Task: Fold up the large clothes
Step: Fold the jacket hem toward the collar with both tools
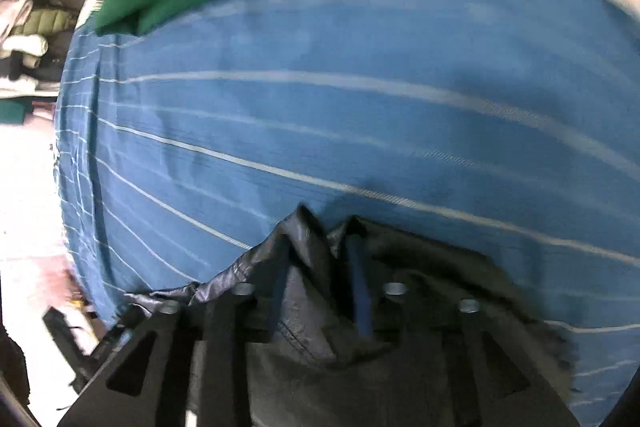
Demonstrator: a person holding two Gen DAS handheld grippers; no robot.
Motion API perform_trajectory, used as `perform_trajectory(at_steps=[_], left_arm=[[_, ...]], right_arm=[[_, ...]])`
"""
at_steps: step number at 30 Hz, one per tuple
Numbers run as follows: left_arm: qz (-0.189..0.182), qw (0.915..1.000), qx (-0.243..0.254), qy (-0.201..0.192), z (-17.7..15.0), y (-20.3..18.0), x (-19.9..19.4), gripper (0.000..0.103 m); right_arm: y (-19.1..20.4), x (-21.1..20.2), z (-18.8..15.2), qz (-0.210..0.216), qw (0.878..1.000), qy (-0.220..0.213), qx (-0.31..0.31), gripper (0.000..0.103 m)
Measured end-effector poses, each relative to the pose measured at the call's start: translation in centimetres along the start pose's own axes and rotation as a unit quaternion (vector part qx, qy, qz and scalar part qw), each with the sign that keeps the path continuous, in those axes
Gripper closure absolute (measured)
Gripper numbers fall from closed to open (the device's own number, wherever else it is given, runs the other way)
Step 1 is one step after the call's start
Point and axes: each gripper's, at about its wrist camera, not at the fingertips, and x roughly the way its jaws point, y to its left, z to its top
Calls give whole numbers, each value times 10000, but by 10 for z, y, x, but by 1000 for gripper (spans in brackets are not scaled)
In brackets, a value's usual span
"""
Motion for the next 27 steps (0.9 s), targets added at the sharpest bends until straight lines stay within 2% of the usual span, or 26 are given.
perform_trajectory(at_steps=[2,3,4,5,7,9,12,14,17,19,20,21,22,23,25,26,27], left_arm=[[196,9992,140,-318,-2,-1,-25,78],[248,9988,142,-401,-4,-2,-33,55],[264,9985,129,-455,-6,-2,-39,20],[243,9985,128,-484,-8,-2,-42,10],[277,9980,214,-519,-14,-8,-42,9],[425,9971,414,-481,-22,-17,-34,9],[711,9938,720,-466,-28,-32,-10,9],[848,9919,876,-355,-31,-35,8,9],[879,9921,899,-16,-32,-30,41,9],[762,9937,825,1,-32,-24,50,0],[589,9955,735,48,-29,-19,53,0],[496,9964,676,93,-27,-16,54,0],[446,9968,654,118,-26,-14,55,0],[383,9971,642,122,-25,-13,56,0],[378,9972,638,52,-27,-12,56,0],[385,9974,615,15,-28,-12,57,0],[390,9974,604,0,-29,-13,58,0]], right_arm=[[17,-37,-17,-264,9978,-504,-345,55],[21,-51,-25,-232,9967,-623,-456,55],[27,-60,-35,-173,9961,-665,-558,55],[35,-63,-45,-55,9959,-641,-631,55],[52,-45,-59,286,9966,-228,-739,56],[61,-10,-64,469,9970,215,-576,69],[62,42,-54,47,9987,350,-357,71],[51,64,-40,235,9987,394,234,72],[53,59,-29,286,9962,628,531,71],[52,39,-27,566,9956,567,478,71],[48,27,-27,681,9962,374,383,75],[42,21,-25,625,9972,236,344,83],[26,24,-22,577,9970,233,453,103],[9,33,-19,662,9948,312,703,103],[-19,56,-17,1350,9803,513,1345,103],[-22,60,-14,1544,9752,579,1476,103],[-20,59,-11,1564,9743,646,1489,103]])
